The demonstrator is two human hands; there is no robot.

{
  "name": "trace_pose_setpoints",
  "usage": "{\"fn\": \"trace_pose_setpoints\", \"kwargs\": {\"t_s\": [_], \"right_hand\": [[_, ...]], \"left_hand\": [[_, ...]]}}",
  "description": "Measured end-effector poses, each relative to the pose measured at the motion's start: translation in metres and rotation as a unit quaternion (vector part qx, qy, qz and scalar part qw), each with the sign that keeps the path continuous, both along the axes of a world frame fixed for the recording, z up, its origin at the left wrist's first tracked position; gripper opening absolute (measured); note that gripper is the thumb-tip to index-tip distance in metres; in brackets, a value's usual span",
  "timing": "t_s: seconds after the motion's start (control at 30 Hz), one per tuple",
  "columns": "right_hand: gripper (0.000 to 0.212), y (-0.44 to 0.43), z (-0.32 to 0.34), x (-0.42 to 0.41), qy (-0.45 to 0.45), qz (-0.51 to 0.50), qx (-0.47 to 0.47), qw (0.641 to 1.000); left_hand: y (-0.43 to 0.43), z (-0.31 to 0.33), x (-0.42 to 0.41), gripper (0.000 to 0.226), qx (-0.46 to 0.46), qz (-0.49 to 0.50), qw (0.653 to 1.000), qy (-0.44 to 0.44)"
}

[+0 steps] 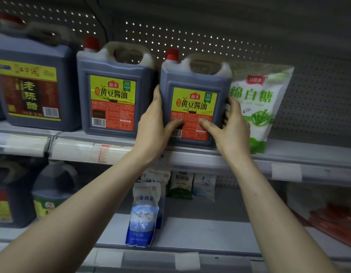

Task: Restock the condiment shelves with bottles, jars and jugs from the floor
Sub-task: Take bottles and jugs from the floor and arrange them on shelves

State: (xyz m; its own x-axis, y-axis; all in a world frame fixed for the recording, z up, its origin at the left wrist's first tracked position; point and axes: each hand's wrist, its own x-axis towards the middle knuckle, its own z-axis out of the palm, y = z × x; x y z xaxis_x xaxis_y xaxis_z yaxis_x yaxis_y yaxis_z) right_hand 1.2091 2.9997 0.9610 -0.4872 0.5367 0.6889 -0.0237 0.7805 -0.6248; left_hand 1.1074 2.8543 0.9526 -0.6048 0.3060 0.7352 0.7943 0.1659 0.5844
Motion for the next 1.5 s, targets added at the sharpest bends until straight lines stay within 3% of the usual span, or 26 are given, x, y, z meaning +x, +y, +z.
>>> {"fn": "trace_pose_setpoints", "kwargs": {"t_s": [0.2, 0.47, 0.9, 1.5], "right_hand": [[0.071, -0.002, -0.001, 0.003, -0.026, -0.009, 0.01, 1.0], [0.077, -0.004, -0.003, 0.006, -0.025, -0.019, -0.003, 0.999], [0.073, -0.04, -0.032, 0.023, 0.01, -0.021, 0.028, 0.999], [0.073, -0.222, -0.097, 0.069, -0.037, 0.084, -0.031, 0.995]], "left_hand": [[0.002, 0.0, 0.005, 0.095, -0.007, 0.019, 1.0, -0.007], [-0.002, -0.01, 0.014, 0.095, -0.042, 0.058, 0.997, 0.01], [-0.038, -0.033, 0.045, 0.066, -0.046, 0.055, 0.995, 0.07], [-0.211, -0.089, 0.093, 0.061, -0.092, 0.058, 0.994, 0.023]]}}
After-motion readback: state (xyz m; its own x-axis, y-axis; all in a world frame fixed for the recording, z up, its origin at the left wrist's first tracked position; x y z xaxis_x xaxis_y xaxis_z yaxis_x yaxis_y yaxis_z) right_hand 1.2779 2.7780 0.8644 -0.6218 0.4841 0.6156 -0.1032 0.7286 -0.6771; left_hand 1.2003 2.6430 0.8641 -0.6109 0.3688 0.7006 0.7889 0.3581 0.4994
